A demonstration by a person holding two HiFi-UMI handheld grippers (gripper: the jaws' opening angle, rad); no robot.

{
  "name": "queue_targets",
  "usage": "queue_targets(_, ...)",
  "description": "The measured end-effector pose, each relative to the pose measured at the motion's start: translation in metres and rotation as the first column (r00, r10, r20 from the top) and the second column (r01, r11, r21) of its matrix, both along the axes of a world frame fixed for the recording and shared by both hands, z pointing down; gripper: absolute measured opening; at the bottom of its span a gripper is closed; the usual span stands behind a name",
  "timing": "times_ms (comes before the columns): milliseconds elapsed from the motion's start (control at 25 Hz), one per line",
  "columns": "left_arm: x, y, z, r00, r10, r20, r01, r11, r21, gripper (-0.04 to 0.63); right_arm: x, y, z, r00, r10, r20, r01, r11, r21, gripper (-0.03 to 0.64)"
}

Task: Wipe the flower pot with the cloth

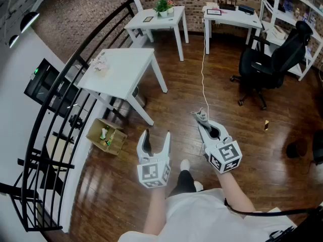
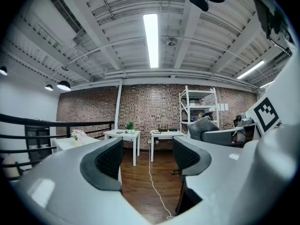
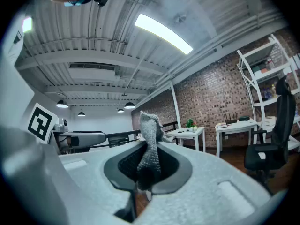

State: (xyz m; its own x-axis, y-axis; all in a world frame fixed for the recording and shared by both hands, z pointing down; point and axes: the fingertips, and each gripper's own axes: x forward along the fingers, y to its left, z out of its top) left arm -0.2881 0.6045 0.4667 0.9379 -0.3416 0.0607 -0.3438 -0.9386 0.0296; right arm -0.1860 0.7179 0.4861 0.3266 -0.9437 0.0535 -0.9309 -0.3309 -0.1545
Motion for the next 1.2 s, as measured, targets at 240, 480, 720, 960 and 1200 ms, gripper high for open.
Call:
queue_targets(240, 0.079, -0.017, 0.016, 0.999, 0.046, -0.021, -0.047, 0.999, -0.022, 0.339, 0.065, -0.008, 0.016, 0.999, 0.030, -0.014, -0.030, 0.999, -0.018, 0.011)
queue_targets(480, 0.156, -0.078, 0.000, 0.995, 0.091, -0.041, -0.092, 0.996, -0.010, 0.339, 0.127, -0.073, 0.003, 0.999, 0.036, -0.018, -0.037, 0.999, -0.011, 0.009)
queue_targets(720, 0.226, -0.136, 0.007, 0.992, 0.118, -0.034, -0.120, 0.992, -0.046, 0.338, 0.201, -0.131, 0.014, 0.998, 0.054, 0.022, -0.052, 0.996, -0.066, 0.010)
queue_targets(960, 0.285, -0.202, 0.006, 0.995, 0.087, -0.042, -0.090, 0.993, -0.083, 0.334, 0.265, -0.167, 0.016, 0.997, 0.073, 0.030, -0.070, 0.994, -0.087, 0.011)
queue_targets(1200, 0.339, -0.236, 0.007, 0.996, 0.083, -0.038, -0.086, 0.993, -0.079, 0.333, 0.334, -0.182, 0.031, 0.991, 0.121, 0.065, -0.114, 0.988, -0.106, 0.011)
